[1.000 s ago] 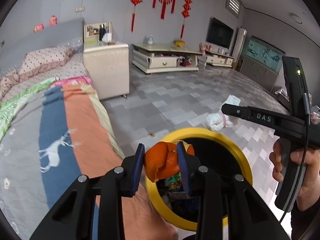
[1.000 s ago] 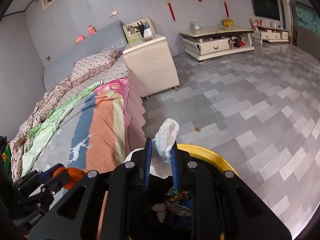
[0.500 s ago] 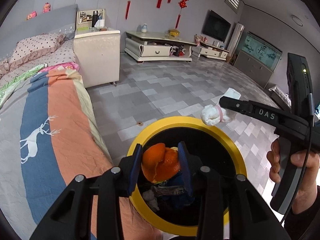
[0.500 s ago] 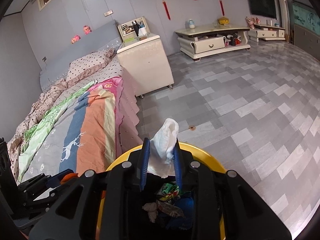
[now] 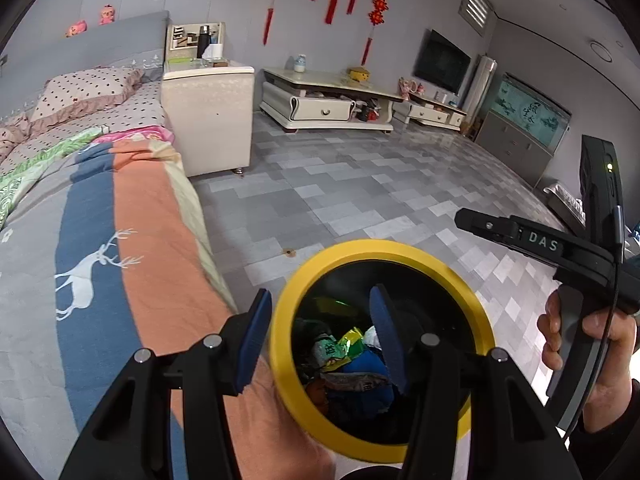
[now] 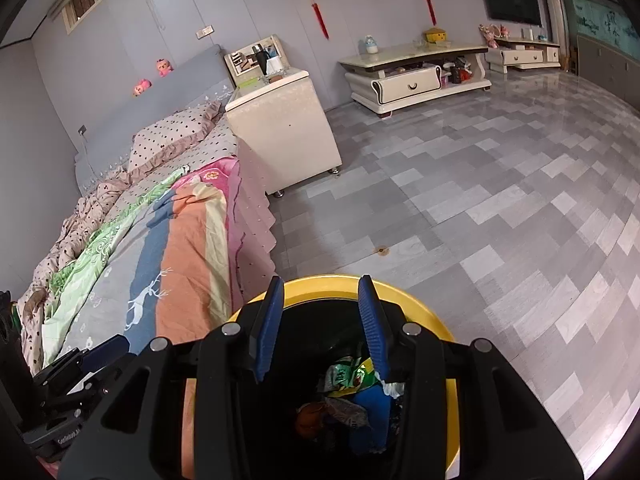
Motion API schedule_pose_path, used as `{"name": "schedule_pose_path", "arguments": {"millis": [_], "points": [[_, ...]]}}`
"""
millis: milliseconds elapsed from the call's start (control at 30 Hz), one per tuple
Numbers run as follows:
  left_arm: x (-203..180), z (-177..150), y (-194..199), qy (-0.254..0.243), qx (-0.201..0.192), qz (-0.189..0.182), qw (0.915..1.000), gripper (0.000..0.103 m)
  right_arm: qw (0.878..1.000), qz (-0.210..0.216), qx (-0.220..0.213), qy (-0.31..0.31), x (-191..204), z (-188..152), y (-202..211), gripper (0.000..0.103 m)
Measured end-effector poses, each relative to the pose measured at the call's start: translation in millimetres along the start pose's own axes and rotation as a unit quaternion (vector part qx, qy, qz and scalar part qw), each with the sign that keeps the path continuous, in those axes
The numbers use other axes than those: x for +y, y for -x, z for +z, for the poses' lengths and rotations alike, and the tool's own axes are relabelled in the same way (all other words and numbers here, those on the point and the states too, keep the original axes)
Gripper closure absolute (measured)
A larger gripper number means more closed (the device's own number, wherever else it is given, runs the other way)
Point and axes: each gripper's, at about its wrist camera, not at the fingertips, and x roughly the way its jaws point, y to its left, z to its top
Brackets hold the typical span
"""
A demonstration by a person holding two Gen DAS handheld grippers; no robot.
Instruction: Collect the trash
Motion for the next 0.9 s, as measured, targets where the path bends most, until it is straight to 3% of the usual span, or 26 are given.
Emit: {"name": "schedule_pose_path", "arguments": {"millis": [467,900], "points": [[59.3,-5.6,49.7,0.046,-0.024,0.049,0.9974,0.054,0.999,0.030,0.014,0.031,71.6,-8.1,-0.6,0.066],[150.6,-29.1,119.0,0.096,-0.053,0.122,0.9865,0.054,0.992,0.094,0.036,0.081,195.0,-34.3,-17.4,0.066]]}}
